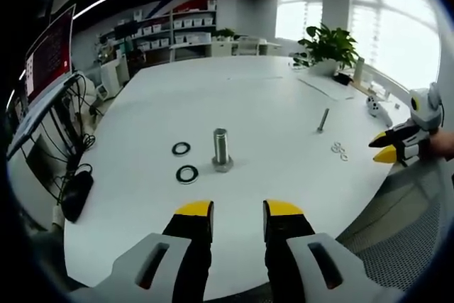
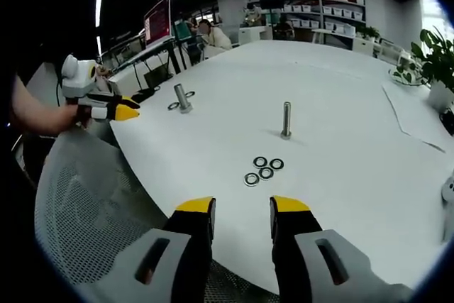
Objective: Place the washer onto the threaded stud by aligning its center hole with the stud, sliding it down to the base, and recovering from edge contact or off-axis alignment until the washer reaches the visible bottom stop.
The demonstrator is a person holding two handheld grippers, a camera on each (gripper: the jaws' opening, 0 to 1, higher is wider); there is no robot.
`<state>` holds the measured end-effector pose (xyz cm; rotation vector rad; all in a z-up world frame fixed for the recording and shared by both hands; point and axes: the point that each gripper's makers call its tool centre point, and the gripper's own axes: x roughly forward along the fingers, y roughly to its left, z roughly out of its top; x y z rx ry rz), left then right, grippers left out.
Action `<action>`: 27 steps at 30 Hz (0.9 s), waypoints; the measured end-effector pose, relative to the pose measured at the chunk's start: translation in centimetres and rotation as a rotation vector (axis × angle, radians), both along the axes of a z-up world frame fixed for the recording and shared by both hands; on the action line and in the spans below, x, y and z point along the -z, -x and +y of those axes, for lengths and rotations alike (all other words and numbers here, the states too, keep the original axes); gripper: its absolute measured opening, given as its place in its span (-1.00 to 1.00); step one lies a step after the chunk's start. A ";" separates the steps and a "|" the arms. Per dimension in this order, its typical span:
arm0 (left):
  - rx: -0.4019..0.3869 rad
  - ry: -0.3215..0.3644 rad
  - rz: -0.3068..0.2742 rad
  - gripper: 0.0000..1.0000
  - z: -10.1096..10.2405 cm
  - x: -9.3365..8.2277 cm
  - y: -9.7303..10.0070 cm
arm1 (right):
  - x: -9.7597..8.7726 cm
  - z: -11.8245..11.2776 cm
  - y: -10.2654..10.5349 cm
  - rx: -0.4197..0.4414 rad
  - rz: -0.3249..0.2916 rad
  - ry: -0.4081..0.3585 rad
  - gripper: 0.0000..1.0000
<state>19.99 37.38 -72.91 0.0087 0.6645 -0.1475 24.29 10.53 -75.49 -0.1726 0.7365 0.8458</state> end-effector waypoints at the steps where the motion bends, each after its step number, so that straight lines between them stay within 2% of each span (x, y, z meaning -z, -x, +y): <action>1: -0.002 0.002 -0.001 -0.48 0.0 0.0 0.0 | 0.0 0.0 0.0 -0.001 0.002 0.001 -0.33; 27: 0.005 0.001 0.028 -0.50 0.0 0.5 0.2 | 0.3 0.3 0.5 -0.024 0.021 0.004 -0.33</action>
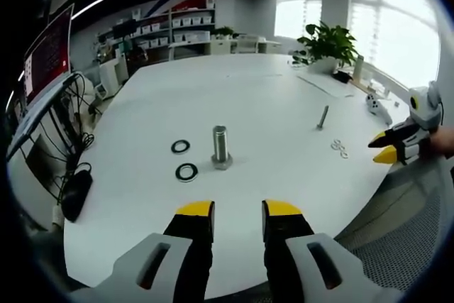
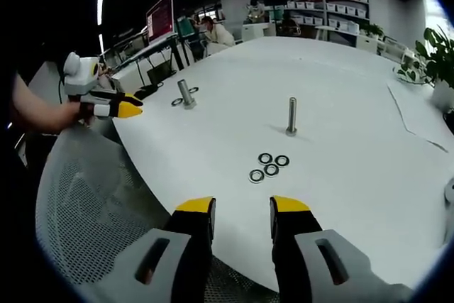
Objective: Place the washer onto the threaded stud by aligning its center hole with the stud, sliding it down to the base, and recovering from edge contact or off-axis alignment until the washer reaches the visible bottom stop.
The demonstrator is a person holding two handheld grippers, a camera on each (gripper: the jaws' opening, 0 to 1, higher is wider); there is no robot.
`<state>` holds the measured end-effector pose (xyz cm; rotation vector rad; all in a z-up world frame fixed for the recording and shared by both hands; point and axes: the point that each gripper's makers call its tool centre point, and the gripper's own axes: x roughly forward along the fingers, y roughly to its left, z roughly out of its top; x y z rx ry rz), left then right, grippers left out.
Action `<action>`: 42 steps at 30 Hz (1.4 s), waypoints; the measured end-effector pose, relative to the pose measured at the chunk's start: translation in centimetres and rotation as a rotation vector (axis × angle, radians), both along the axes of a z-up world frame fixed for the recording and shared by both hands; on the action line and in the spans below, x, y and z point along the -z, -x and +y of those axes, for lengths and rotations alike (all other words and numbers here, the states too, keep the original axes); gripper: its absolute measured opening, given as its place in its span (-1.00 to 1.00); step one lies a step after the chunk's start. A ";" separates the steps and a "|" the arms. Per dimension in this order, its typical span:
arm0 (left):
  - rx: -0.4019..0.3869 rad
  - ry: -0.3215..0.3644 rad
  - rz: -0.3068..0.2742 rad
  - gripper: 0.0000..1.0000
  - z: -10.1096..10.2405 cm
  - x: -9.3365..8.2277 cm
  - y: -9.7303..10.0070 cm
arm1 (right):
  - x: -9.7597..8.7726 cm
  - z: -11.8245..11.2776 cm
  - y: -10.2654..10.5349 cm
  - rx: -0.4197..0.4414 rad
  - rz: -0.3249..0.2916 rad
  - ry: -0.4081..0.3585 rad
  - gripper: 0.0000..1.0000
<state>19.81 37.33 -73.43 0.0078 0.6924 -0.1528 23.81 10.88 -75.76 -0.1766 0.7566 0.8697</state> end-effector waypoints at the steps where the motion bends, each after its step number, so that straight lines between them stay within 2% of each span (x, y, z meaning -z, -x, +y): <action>1: 0.002 0.000 0.003 -0.50 0.0 0.1 0.0 | 0.0 0.0 0.0 0.001 0.001 -0.002 -0.33; 13: 0.011 -0.009 0.033 -0.50 -0.2 0.6 0.2 | -0.1 -0.3 -0.3 0.021 -0.007 -0.002 -0.33; 21: 0.019 -0.020 0.074 -0.51 -0.3 1.2 0.5 | -0.3 -0.5 -0.5 0.040 -0.008 -0.012 -0.33; 29: 0.015 -0.015 0.083 -0.51 -0.2 1.4 0.5 | -0.4 -0.5 -0.7 0.053 -0.005 -0.023 -0.33; 34: 0.020 -0.013 0.095 -0.51 -0.3 1.6 0.7 | -0.6 -0.2 -0.5 0.020 -0.035 -0.011 -0.33; 40: 0.008 -0.005 0.100 -0.51 -0.2 1.5 0.7 | -1.0 -0.3 -0.7 0.029 -0.047 -0.024 -0.33; 42: 0.011 0.002 0.086 -0.53 -0.3 1.2 0.6 | -1.0 -0.1 -0.6 0.016 -0.047 -0.023 -0.33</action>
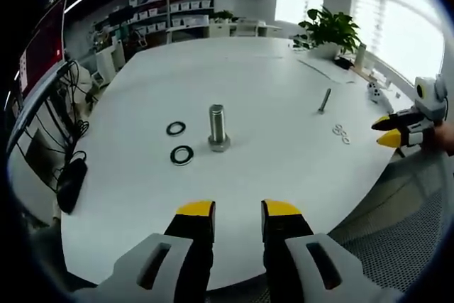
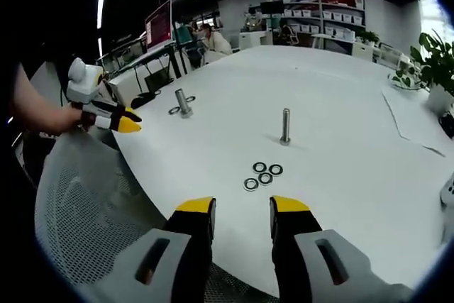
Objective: Place the washer onto the threaded stud by aligning its center hole with the stud, sliding it down to the base, and recovering from edge contact or off-axis alignment until the washer reaches the visible bottom stop.
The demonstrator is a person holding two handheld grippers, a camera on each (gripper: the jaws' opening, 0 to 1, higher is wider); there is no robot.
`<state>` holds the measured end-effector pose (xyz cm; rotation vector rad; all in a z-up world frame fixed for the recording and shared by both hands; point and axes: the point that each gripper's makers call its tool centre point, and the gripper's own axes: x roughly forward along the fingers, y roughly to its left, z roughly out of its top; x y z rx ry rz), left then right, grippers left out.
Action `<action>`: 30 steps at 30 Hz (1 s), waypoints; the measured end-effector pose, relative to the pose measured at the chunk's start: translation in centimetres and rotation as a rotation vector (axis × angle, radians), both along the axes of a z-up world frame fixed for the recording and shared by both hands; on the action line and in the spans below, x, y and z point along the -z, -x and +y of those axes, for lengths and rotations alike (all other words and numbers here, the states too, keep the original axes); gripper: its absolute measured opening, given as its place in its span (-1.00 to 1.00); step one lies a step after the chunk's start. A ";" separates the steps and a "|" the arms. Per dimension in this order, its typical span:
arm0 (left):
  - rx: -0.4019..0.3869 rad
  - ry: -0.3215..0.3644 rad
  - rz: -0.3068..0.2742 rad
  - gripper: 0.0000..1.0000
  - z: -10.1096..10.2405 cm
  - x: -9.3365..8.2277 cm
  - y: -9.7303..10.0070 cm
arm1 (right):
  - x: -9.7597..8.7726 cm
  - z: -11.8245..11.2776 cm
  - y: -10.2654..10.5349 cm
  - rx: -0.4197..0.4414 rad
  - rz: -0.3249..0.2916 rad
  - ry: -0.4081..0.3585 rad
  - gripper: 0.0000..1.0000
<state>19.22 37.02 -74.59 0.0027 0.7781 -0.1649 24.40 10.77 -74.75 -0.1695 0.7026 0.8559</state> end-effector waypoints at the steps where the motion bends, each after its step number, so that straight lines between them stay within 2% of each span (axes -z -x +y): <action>1: -0.012 0.008 -0.001 -0.53 0.1 -0.1 -0.1 | 0.0 0.0 0.0 -0.006 -0.002 0.002 -0.33; 9: -0.051 0.018 0.036 -0.54 1.0 0.5 -0.1 | 0.1 -0.1 0.0 0.003 0.011 -0.007 -0.33; 12: -0.073 0.107 0.107 -0.60 0.7 1.1 0.2 | 0.2 -0.2 0.0 0.004 0.017 -0.004 -0.33; 15: -0.090 0.122 0.114 -0.60 1.4 1.0 -0.2 | 0.2 -0.2 0.0 0.002 0.018 -0.003 -0.33; 20: -0.084 0.107 0.120 -0.56 2.3 1.0 -1.7 | 0.2 -0.3 0.0 0.008 0.020 -0.003 -0.33; 25: -0.038 0.013 0.168 -0.52 3.7 1.1 -4.0 | 0.1 -0.3 -0.1 0.020 0.024 -0.012 -0.33; 30: -0.012 -0.031 0.214 -0.50 4.8 1.7 -5.9 | 0.2 -0.5 -0.2 0.035 0.031 -0.016 -0.33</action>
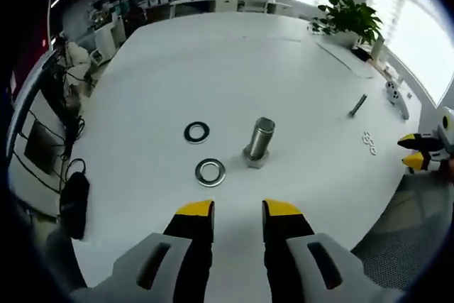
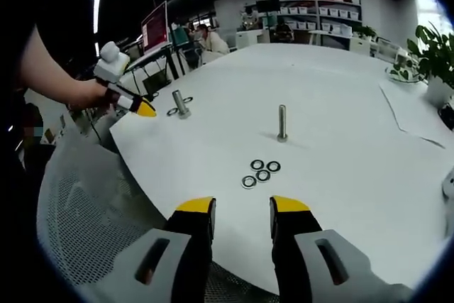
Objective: Place the washer onto the threaded stud by aligning its center hole with the stud, sliding it down to the base, and recovering from edge contact or off-axis alignment until the washer reaches the visible bottom stop.
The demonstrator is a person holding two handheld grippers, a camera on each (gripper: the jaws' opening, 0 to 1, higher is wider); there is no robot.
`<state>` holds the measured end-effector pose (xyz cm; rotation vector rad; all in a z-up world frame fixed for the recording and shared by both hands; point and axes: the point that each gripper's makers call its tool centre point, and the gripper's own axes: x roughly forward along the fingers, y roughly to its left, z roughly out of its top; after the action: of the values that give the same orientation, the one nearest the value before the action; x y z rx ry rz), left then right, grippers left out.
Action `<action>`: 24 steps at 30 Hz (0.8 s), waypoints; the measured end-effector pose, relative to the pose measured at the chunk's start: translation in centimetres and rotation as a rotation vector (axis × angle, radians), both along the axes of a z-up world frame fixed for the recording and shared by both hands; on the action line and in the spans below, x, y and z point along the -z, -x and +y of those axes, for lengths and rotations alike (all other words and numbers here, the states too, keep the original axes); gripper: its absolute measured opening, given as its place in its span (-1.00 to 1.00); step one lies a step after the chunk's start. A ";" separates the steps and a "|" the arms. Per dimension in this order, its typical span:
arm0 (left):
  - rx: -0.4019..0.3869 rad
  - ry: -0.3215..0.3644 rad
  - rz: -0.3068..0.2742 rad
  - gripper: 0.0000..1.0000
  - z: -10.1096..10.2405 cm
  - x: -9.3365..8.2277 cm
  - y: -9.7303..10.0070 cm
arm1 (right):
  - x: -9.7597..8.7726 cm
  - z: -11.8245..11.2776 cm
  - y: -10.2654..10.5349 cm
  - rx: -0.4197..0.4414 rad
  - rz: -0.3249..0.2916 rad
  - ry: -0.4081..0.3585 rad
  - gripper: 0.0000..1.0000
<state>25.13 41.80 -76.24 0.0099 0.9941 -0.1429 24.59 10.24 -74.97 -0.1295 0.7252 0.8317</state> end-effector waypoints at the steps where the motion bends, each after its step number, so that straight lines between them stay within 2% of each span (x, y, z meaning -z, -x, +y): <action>1: 0.012 -0.022 0.023 -0.50 0.4 0.2 -0.3 | 0.0 0.0 0.0 0.003 0.000 -0.001 -0.33; 9: 0.031 -0.047 0.086 -0.51 1.4 1.0 -2.3 | -0.1 -0.1 0.0 0.009 0.000 0.001 -0.33; 13: 0.048 -0.032 0.161 -0.56 1.0 2.0 -2.2 | 0.0 -0.2 -0.2 0.015 -0.001 0.003 -0.33; 15: 0.064 -0.050 0.155 -0.56 1.2 2.1 -2.7 | 0.0 -0.2 -0.2 0.017 0.000 0.003 -0.33; 20: 0.039 -0.060 0.167 -0.55 2.2 2.4 -3.3 | 0.0 -0.3 -0.2 0.021 0.000 0.008 -0.33; 24: 0.055 -0.062 0.170 -0.54 2.0 2.4 -3.6 | 0.0 -0.5 -0.3 0.031 -0.002 0.008 -0.33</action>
<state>28.69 43.79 -78.64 0.0826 1.1684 -0.1650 24.93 9.78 -74.98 -0.1260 0.7275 0.7995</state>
